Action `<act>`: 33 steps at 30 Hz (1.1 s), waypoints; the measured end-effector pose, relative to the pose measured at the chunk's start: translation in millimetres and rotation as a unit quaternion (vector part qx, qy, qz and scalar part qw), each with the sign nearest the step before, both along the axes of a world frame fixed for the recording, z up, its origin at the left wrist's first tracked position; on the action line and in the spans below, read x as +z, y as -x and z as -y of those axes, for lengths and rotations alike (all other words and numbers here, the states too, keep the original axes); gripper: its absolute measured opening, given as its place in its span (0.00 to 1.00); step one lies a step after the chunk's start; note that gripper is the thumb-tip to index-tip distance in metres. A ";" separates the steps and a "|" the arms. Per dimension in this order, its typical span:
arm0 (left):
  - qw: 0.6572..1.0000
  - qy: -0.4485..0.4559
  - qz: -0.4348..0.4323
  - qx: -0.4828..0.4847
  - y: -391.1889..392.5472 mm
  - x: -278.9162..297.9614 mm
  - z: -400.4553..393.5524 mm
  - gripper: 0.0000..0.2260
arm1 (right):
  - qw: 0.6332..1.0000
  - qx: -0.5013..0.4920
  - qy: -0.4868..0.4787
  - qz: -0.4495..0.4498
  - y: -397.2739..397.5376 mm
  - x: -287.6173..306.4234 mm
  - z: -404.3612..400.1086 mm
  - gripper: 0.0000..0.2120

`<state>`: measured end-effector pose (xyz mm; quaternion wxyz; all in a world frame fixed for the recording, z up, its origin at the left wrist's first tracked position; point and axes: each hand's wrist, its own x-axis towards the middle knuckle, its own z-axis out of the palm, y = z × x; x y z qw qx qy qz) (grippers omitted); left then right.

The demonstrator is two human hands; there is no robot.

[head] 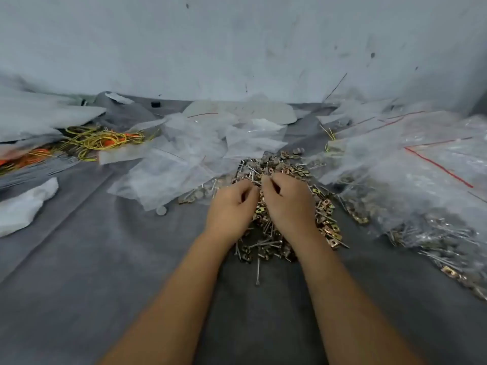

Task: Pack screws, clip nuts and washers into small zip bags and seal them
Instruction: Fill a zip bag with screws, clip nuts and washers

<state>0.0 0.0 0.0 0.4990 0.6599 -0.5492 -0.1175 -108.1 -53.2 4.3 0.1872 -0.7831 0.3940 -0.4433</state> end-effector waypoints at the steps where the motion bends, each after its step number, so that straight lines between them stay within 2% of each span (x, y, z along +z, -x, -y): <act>1: 0.999 -0.004 0.039 0.010 -1.1 -0.4 -0.6 0.16 | 1.000 -0.003 0.005 -0.007 3.6 -2.4 0.4 0.21; 3: 0.993 0.021 0.085 0.074 -7.5 3.0 0.3 0.15 | 1.000 -0.008 0.004 -0.006 6.2 -3.5 1.1 0.21; 5: 0.978 0.033 0.128 0.158 -18.5 8.3 4.9 0.10 | 1.000 0.012 0.005 -0.014 5.5 -1.7 -3.2 0.21; 6: 0.970 0.001 0.153 0.191 -25.9 8.4 8.1 0.12 | 0.999 0.017 0.014 -0.031 3.4 -0.3 -5.1 0.21; 8: 0.952 -0.119 0.182 0.215 -43.2 3.1 11.3 0.24 | 0.998 0.026 0.021 -0.058 2.1 -2.5 -6.3 0.21; 10: 0.941 -0.196 0.176 0.212 -52.2 -4.0 8.7 0.28 | 0.997 0.038 0.021 -0.066 3.1 -4.3 -7.3 0.20; 16: 0.922 -0.172 0.200 0.284 -51.0 -7.1 7.7 0.27 | 0.996 0.043 0.015 -0.072 -0.7 -0.8 -8.1 0.21; 19: 0.916 -0.189 0.197 0.295 -56.1 -7.3 6.6 0.20 | 0.996 0.051 0.004 -0.075 1.4 -1.5 -8.0 0.20; 22: 0.920 -0.164 0.199 0.296 -58.7 -7.0 4.8 0.10 | 0.996 0.050 -0.018 -0.064 3.1 -1.8 -6.4 0.19; 24: 0.944 -0.096 0.142 0.281 -55.9 -4.9 4.0 0.08 | 0.996 0.056 -0.047 -0.042 3.7 -0.8 -4.9 0.17; 26: 0.974 0.009 -0.016 0.227 -47.9 2.7 3.4 0.05 | 0.992 0.077 -0.098 0.011 3.5 2.6 -4.2 0.12; 28: 0.973 0.090 -0.140 0.160 -36.4 9.8 4.2 0.06 | 0.978 0.106 -0.162 0.081 1.2 7.0 -4.9 0.07; 30: 0.975 0.106 -0.167 0.097 -22.5 11.5 4.6 0.07 | 0.958 0.133 -0.214 0.137 -2.1 9.1 -4.6 0.04; 33: 0.985 0.082 -0.150 0.029 -8.1 7.8 5.6 0.10 | 0.957 0.133 -0.215 0.142 -7.0 8.4 -3.1 0.09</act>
